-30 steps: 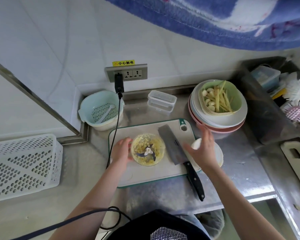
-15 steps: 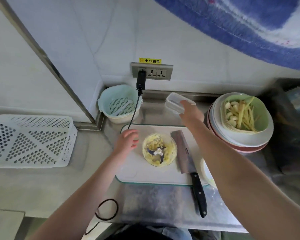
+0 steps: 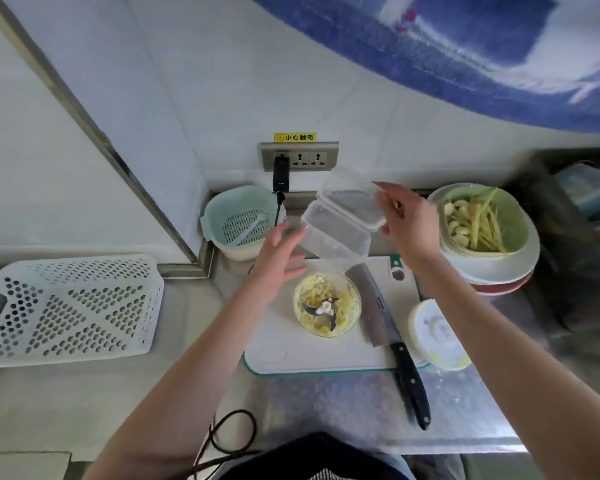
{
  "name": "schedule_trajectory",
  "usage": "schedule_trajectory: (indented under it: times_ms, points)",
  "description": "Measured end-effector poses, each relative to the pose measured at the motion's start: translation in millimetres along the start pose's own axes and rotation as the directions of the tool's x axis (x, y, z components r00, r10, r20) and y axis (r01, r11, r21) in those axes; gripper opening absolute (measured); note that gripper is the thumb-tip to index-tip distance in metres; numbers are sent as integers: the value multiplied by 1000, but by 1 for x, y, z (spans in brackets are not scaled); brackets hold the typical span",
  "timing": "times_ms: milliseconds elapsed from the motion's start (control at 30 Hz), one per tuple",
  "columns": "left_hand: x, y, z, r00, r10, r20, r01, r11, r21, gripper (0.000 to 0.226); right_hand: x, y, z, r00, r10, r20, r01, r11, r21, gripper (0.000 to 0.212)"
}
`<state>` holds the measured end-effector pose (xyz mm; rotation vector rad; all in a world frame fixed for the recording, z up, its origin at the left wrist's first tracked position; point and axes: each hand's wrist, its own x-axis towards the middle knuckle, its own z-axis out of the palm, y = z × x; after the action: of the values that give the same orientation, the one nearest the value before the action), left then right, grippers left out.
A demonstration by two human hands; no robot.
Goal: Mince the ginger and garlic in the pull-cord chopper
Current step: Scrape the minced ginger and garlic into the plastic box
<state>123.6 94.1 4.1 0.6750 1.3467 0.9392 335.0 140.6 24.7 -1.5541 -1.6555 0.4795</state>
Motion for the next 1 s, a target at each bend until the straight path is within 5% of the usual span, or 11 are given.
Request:
schedule_trajectory:
  times_ms: [133, 200, 367, 500, 567, 667, 800, 1000]
  points:
    - [-7, 13, 4, 980, -120, 159, 142, 980, -137, 30, -18, -7, -5, 1000, -20, -14, 20, 1000, 4, 21]
    - [-8, 13, 1, 976, -134, 173, 143, 989, -38, 23, -24, -9, -4, 999, 32, -34, -31, 998, 49, 17]
    - [-11, 5, -13, 944, -190, 268, 125, 962, 243, 81, -26, -12, 5, 946, 321, -51, -278, 880, 386, 17]
    - [-11, -7, -27, 987, -125, 102, 97, 966, 239, 68, -22, -7, 18, 826, 523, 210, -552, 675, 490, 41]
    - [-8, -18, -39, 993, -120, -13, 120, 980, 160, 48, -27, -2, 21, 734, 581, 351, -678, 647, 349, 49]
    - [-6, -36, -52, 982, -164, -97, 161, 986, -44, 31, -54, 11, 24, 671, 603, 430, -581, 789, -200, 39]
    - [-6, -54, -51, 959, -188, -212, 192, 981, 0, 43, -102, 18, 44, 423, 675, 605, -618, 703, -353, 43]
    - [-14, -79, -49, 951, -87, -296, 87, 996, -13, 50, -129, 25, 46, 588, 660, 468, -667, 723, -181, 45]
